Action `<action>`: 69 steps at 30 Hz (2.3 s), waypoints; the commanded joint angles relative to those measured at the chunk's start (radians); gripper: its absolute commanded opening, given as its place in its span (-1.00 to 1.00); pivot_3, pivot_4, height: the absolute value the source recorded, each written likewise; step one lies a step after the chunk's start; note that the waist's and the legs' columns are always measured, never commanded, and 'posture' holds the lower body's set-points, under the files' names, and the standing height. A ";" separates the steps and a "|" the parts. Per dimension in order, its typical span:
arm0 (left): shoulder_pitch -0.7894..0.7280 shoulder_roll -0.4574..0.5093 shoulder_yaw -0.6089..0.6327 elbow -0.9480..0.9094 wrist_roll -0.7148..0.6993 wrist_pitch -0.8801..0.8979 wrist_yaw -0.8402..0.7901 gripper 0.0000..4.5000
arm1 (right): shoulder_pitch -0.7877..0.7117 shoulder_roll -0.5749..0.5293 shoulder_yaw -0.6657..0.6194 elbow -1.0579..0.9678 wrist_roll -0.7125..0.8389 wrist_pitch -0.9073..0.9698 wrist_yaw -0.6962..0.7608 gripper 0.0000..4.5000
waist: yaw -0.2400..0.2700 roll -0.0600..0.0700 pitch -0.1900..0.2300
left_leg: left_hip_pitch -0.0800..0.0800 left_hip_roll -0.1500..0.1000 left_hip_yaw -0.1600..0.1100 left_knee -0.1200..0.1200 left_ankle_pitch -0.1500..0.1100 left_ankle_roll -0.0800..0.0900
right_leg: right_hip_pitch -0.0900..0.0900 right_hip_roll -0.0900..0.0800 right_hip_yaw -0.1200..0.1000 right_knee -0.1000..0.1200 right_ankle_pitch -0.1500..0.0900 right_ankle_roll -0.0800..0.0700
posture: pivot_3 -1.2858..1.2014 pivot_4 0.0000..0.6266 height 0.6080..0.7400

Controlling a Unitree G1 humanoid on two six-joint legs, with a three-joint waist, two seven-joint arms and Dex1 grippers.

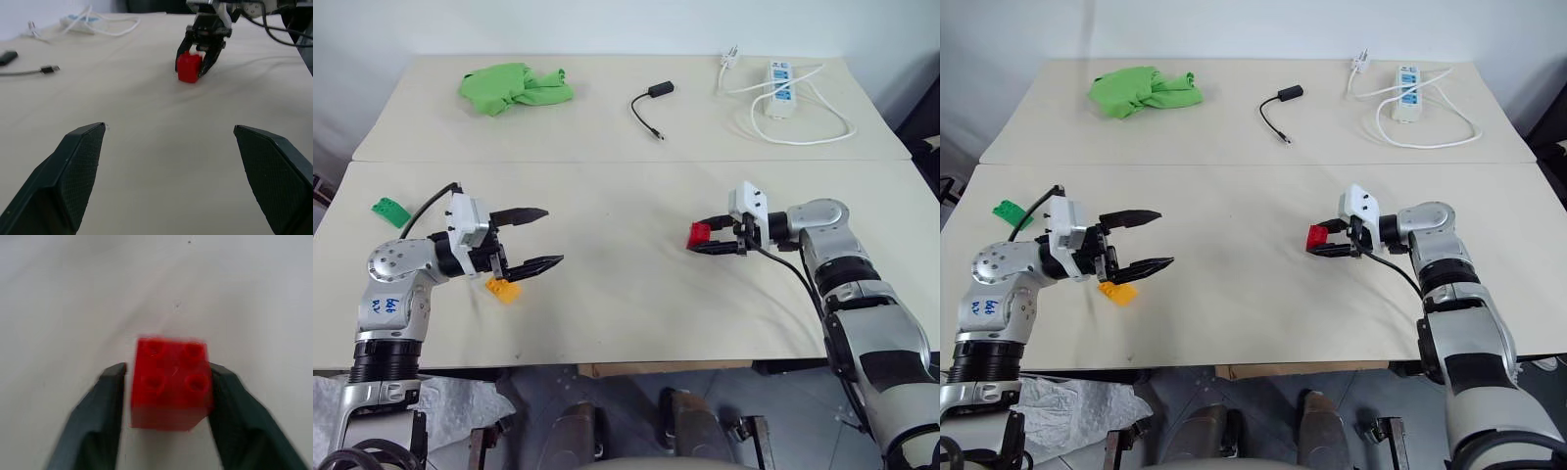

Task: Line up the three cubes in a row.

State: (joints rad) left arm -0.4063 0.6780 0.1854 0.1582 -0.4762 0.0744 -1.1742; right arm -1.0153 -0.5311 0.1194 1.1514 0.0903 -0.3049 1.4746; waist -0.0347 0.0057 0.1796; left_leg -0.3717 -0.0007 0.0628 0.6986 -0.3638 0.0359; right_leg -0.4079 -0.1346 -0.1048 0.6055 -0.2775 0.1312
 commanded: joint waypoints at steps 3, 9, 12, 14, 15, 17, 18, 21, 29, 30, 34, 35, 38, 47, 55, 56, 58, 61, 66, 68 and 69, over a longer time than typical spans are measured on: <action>0.035 0.046 0.099 -0.016 -0.027 0.007 0.033 1.00 | -0.032 -0.012 -0.058 0.003 0.029 -0.039 0.090 0.97 | 0.000 0.000 0.000 | 0.000 0.000 0.000 0.000 0.000 0.000 | 0.000 0.000 0.000 0.000 0.000 0.000 | 0.03 -0.52 1.00; 0.178 0.098 0.260 0.042 -0.024 -0.026 0.079 1.00 | 0.008 -0.046 -0.107 -0.165 0.174 0.002 0.140 0.99 | -0.001 0.002 0.001 | 0.000 0.000 0.000 0.000 0.000 0.000 | 0.000 -0.001 0.000 0.000 0.000 0.000 | 0.03 -0.52 1.00; 0.330 0.093 0.410 0.072 -0.021 -0.034 0.168 1.00 | 0.105 -0.045 -0.145 -0.403 0.319 0.075 0.140 0.99 | -0.008 0.003 0.001 | 0.001 0.001 -0.001 -0.001 -0.001 -0.001 | 0.000 -0.001 -0.001 0.000 0.000 -0.001 | 0.03 -0.52 1.00; 0.400 0.077 0.465 0.057 -0.029 -0.026 0.213 1.00 | 0.152 -0.042 -0.168 -0.512 0.369 0.166 0.123 0.99 | -0.007 0.002 0.002 | 0.001 0.002 -0.001 -0.001 -0.001 -0.002 | 0.000 -0.001 -0.002 0.000 0.000 -0.001 | 0.03 -0.52 1.00; 0.442 0.062 0.499 0.041 -0.051 -0.010 0.228 1.00 | 0.195 -0.040 -0.169 -0.589 0.398 0.199 0.112 0.99 | -0.005 0.002 0.002 | 0.001 0.002 -0.001 -0.001 -0.001 -0.002 | 0.000 -0.001 -0.003 0.000 0.000 -0.001 | 0.03 -0.52 1.00; 0.523 0.022 0.566 -0.002 -0.086 0.014 0.273 1.00 | 0.296 -0.037 -0.160 -0.748 0.437 0.256 0.086 0.99 | 0.001 0.002 0.002 | 0.001 0.001 -0.001 -0.001 -0.001 -0.001 | 0.000 -0.002 -0.003 0.000 0.000 -0.001 | 0.03 -0.52 1.00; 0.551 0.005 0.590 -0.024 -0.098 0.023 0.296 1.00 | 0.336 -0.033 -0.159 -0.808 0.449 0.269 0.073 0.99 | 0.007 0.002 0.002 | 0.001 0.001 -0.001 -0.001 -0.002 -0.001 | 0.000 -0.004 -0.003 0.001 0.000 -0.001 | 0.03 -0.52 1.00; 0.621 -0.078 0.670 -0.022 -0.109 -0.004 0.393 1.00 | 0.452 -0.008 -0.140 -0.966 0.474 0.314 0.023 0.99 | 0.014 0.002 0.001 | 0.001 -0.001 -0.002 -0.001 -0.002 -0.001 | 0.000 -0.013 -0.004 0.001 0.000 -0.001 | 0.03 -0.52 1.00; 0.662 -0.228 0.746 0.013 -0.106 -0.116 0.569 1.00 | 0.564 0.067 -0.157 -1.089 0.450 0.289 -0.133 0.99 | 0.016 -0.001 0.000 | 0.002 -0.003 -0.001 -0.001 -0.003 -0.001 | 0.000 -0.014 -0.004 0.001 0.000 -0.001 | 0.03 -0.52 1.00; 0.658 -0.233 0.736 0.006 -0.104 -0.119 0.575 1.00 | 0.572 0.065 -0.159 -1.097 0.450 0.289 -0.144 0.99 | 0.017 -0.001 0.000 | 0.002 -0.003 -0.001 -0.001 -0.003 0.000 | 0.000 -0.014 -0.004 0.001 0.000 -0.001 | 0.03 -0.52 1.00; 0.605 -0.201 0.673 -0.005 -0.084 -0.097 0.599 1.00 | 0.594 0.056 -0.165 -1.124 0.459 0.305 -0.179 0.99 | 0.027 -0.001 0.000 | 0.002 -0.003 -0.001 -0.001 -0.003 0.000 | 0.000 -0.014 -0.004 0.001 0.000 -0.001 | 0.03 -0.52 1.00; 0.559 -0.173 0.657 0.020 -0.069 -0.088 0.626 1.00 | 0.596 0.055 -0.164 -1.128 0.459 0.309 -0.185 0.99 | 0.030 -0.001 0.000 | 0.002 -0.003 0.000 -0.001 -0.003 0.000 | 0.000 -0.014 -0.004 0.001 0.000 -0.001 | 0.03 -0.52 1.00; 0.398 -0.057 0.569 0.143 0.014 -0.038 0.687 1.00 | 0.597 0.055 -0.156 -1.132 0.451 0.312 -0.200 0.99 | 0.039 -0.003 -0.001 | 0.002 -0.003 -0.001 -0.001 -0.002 0.001 | 0.000 -0.013 -0.006 0.003 0.000 -0.001 | 0.03 -0.52 1.00; -0.053 0.166 0.379 0.709 0.135 -0.094 0.604 1.00 | 0.592 0.053 -0.137 -1.146 0.425 0.309 -0.228 0.99 | 0.008 -0.004 -0.001 | 0.003 -0.006 0.004 -0.002 -0.004 0.003 | -0.003 -0.012 -0.018 0.006 0.000 -0.001 | 0.03 -0.52 1.00; -0.319 0.226 0.252 1.043 0.248 -0.183 0.571 1.00 | 0.635 0.043 -0.147 -1.215 0.428 0.335 -0.281 0.99 | 0.008 -0.007 -0.001 | 0.002 -0.005 0.007 -0.002 -0.004 0.003 | -0.003 -0.013 -0.031 0.005 0.000 -0.001 | 0.03 -0.52 1.00; -0.340 0.224 0.243 1.063 0.257 -0.187 0.573 1.00 | 0.643 0.041 -0.148 -1.226 0.428 0.339 -0.288 0.99 | 0.008 -0.007 -0.001 | 0.002 -0.005 0.007 -0.002 -0.004 0.003 | -0.003 -0.013 -0.031 0.005 0.000 -0.001 | 0.03 -0.52 1.00; -0.371 0.221 0.229 1.092 0.271 -0.193 0.577 1.00 | 0.654 0.037 -0.150 -1.241 0.429 0.347 -0.300 0.99 | 0.008 -0.008 -0.001 | 0.002 -0.005 0.007 -0.001 -0.004 0.003 | -0.003 -0.013 -0.031 0.005 0.000 -0.001 | 0.03 -0.52 1.00; -0.392 0.212 0.210 1.113 0.286 -0.201 0.563 1.00 | 0.662 0.030 -0.153 -1.258 0.433 0.359 -0.312 0.99 | 0.009 -0.009 -0.001 | 0.002 -0.005 0.007 0.000 -0.004 0.003 | -0.003 -0.013 -0.031 0.005 0.000 -0.001 | 0.03 -0.52 1.00; -0.394 0.191 0.202 1.112 0.281 -0.208 0.500 1.00 | 0.663 0.023 -0.153 -1.267 0.436 0.368 -0.321 0.99 | 0.009 -0.009 -0.001 | 0.002 -0.005 0.007 0.000 -0.004 0.003 | -0.003 -0.013 -0.030 0.005 0.000 -0.001 | 0.03 -0.52 1.00; -0.382 0.186 0.200 1.105 0.280 -0.210 0.481 1.00 | 0.660 0.024 -0.152 -1.265 0.435 0.369 -0.322 0.99 | 0.009 -0.009 -0.001 | 0.002 -0.005 0.007 0.000 -0.004 0.003 | -0.003 -0.013 -0.031 0.005 0.000 -0.001 | 0.03 -0.52 1.00; -0.377 0.185 0.199 1.103 0.281 -0.211 0.476 1.00 | 0.659 0.024 -0.151 -1.264 0.435 0.369 -0.323 0.99 | 0.009 -0.009 -0.001 | 0.002 -0.005 0.007 0.000 -0.004 0.003 | -0.003 -0.013 -0.031 0.005 0.000 -0.001 | 0.03 -0.52 1.00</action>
State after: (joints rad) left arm -0.7846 0.8546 0.3817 1.2727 -0.1920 -0.1174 -0.6841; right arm -0.3546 -0.4981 -0.0074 -0.0769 0.5067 0.0677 1.1547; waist -0.0260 -0.0030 0.1789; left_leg -0.3696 -0.0056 0.0695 0.6984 -0.3674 0.0392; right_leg -0.4105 -0.1476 -0.1352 0.6109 -0.2772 0.1297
